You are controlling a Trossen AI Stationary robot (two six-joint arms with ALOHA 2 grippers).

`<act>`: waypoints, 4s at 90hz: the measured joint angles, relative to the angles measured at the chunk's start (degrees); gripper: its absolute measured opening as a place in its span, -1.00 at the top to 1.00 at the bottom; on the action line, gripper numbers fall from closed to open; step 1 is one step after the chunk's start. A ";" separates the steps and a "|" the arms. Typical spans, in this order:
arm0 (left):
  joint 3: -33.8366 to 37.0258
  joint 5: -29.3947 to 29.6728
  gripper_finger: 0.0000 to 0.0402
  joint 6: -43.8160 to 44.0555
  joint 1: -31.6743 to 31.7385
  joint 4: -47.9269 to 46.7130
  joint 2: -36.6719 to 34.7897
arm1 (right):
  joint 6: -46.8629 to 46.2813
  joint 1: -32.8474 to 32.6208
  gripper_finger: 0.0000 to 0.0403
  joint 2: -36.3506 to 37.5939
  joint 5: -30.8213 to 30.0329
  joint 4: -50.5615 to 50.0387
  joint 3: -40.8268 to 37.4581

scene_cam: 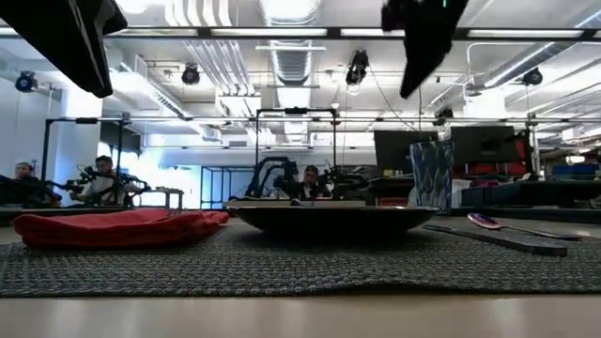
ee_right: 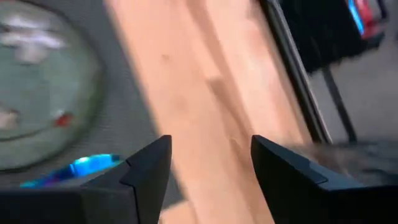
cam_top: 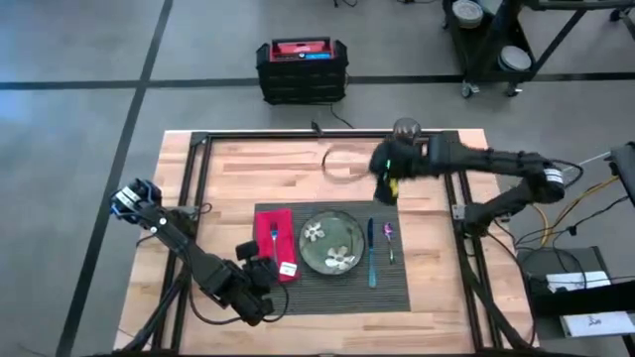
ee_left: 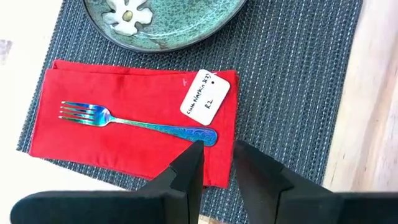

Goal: Set table place
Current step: Move the blue cup to the top right of the gray tablemat, then return to Home Position

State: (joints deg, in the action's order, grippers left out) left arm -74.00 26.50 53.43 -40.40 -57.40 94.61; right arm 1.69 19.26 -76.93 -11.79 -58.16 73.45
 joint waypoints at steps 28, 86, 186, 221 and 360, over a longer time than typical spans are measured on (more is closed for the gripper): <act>0.35 -0.03 0.63 0.64 0.00 0.38 0.02 | 9.89 23.07 -0.02 -1.36 5.94 0.91 -0.72; 0.68 -0.03 0.63 0.90 0.00 1.40 0.02 | 18.98 27.92 0.48 -13.76 8.83 2.31 -0.94; 0.68 -0.02 0.62 0.05 0.00 1.53 0.02 | 6.94 -1.14 1.00 -12.13 9.81 -6.84 -0.66; 0.68 -0.04 0.62 -0.41 0.00 1.69 0.02 | 6.85 -1.15 0.75 -13.26 11.81 -6.98 -0.62; 12.26 -9.18 0.63 -22.46 12.83 33.88 5.93 | -23.76 -48.73 0.84 -29.87 4.26 38.50 -7.50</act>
State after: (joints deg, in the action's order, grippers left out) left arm -61.74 17.32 30.96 -27.57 -23.52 100.54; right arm -22.07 -29.48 -106.80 -7.53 -19.66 65.96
